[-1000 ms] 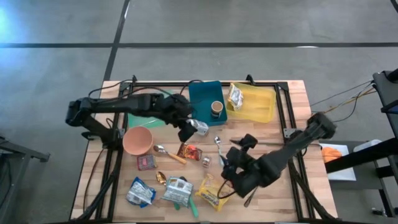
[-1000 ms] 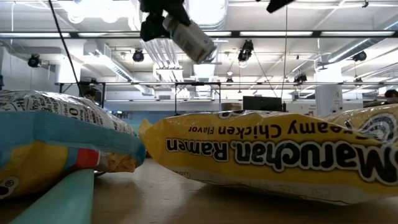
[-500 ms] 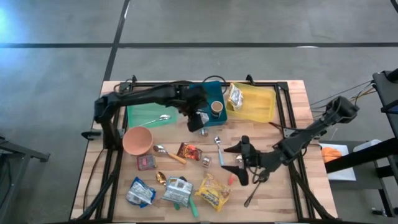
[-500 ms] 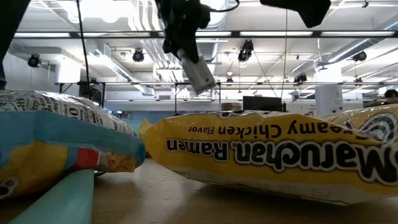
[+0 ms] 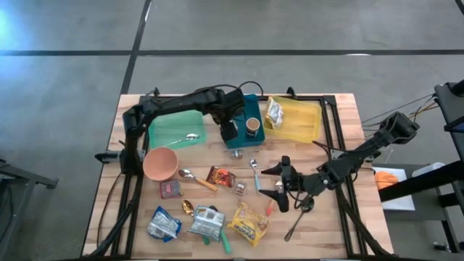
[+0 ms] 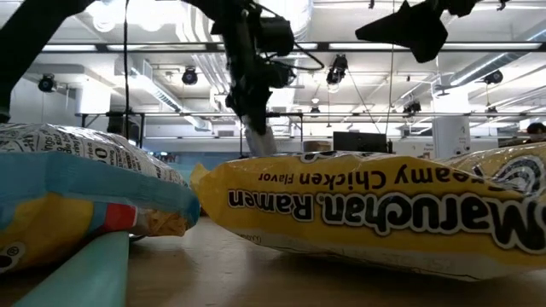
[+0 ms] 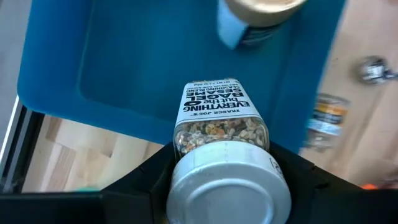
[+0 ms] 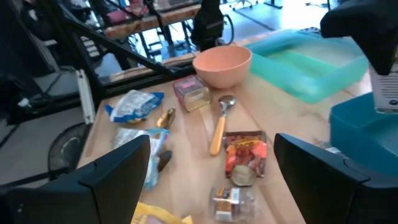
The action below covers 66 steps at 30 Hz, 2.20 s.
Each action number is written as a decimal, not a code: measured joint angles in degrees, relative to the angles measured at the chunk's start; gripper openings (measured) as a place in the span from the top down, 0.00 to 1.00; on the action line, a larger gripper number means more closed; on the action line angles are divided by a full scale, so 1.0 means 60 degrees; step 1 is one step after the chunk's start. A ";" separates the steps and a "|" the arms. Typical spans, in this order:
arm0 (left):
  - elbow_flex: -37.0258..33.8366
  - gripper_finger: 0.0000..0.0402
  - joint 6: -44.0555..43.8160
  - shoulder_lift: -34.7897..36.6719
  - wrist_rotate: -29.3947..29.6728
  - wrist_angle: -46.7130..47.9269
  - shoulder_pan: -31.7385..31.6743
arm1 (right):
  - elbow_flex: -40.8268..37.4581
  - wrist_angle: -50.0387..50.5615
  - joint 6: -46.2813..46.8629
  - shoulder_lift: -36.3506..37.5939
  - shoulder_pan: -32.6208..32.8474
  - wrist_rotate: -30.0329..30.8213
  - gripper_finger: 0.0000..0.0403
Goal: Pick & Place Food Item
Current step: Put the white seasoning bottle into the blue bin
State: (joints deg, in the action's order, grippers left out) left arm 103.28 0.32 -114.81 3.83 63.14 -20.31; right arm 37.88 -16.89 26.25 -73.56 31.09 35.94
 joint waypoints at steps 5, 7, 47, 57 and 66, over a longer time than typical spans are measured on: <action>0.0057 0.52 0.0536 -0.0326 -0.0061 0.0117 -0.0150 | 0.0030 0.0021 -0.0236 0.0000 -0.0359 -0.0253 0.15; 0.0124 0.52 0.0711 -0.0439 -0.0072 0.0246 -0.0175 | 0.0030 0.0045 -0.0236 0.0000 -0.0549 -0.0493 0.15; 0.0149 0.52 0.1919 -0.0820 -0.0646 0.1462 0.0472 | -0.0028 0.0719 -0.0199 -0.0004 -0.1232 -0.0830 0.15; -0.0357 0.52 0.1954 -0.0823 -0.0645 0.1073 0.0506 | -0.0028 0.0781 -0.0203 -0.0004 -0.1232 -0.0826 0.15; -0.0685 0.52 0.2057 -0.0823 -0.0864 0.0474 0.0520 | -0.0032 0.0781 -0.0217 -0.0004 -0.1232 -0.0826 0.15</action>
State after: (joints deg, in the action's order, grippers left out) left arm 99.18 12.67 -119.74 -1.35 65.98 -17.19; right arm 37.69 -12.21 24.95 -73.58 23.70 30.98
